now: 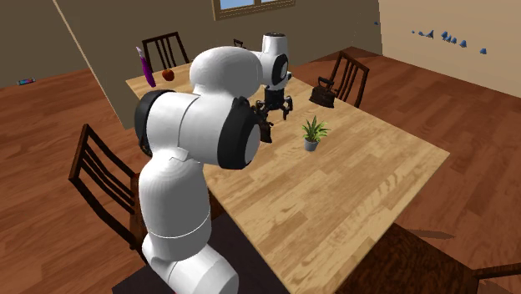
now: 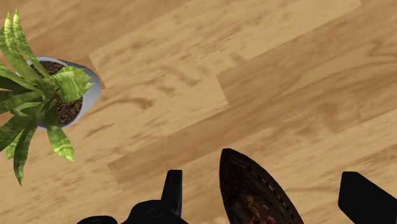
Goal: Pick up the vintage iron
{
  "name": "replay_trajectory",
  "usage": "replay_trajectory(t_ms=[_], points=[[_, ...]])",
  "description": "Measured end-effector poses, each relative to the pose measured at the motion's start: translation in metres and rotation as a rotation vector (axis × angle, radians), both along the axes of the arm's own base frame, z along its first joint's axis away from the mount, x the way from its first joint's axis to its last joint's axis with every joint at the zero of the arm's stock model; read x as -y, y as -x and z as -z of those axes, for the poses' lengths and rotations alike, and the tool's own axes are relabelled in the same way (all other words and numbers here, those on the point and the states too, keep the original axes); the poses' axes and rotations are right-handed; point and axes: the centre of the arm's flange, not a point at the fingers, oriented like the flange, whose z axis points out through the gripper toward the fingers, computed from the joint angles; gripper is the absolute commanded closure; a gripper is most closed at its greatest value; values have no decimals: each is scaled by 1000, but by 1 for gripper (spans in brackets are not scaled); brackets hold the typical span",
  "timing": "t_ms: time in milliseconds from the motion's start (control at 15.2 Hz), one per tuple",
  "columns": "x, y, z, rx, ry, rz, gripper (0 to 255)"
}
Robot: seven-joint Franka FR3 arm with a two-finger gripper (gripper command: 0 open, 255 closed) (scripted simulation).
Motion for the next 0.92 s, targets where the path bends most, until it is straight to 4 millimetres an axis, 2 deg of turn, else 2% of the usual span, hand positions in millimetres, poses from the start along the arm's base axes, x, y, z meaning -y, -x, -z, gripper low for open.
replay_trajectory(t_ms=[330,462,924], points=[[-59,-16,5,34,-11,-144,0],[-71,-17,10,40,-13,-171,0],[-74,-19,43,42,-13,-179,0]])
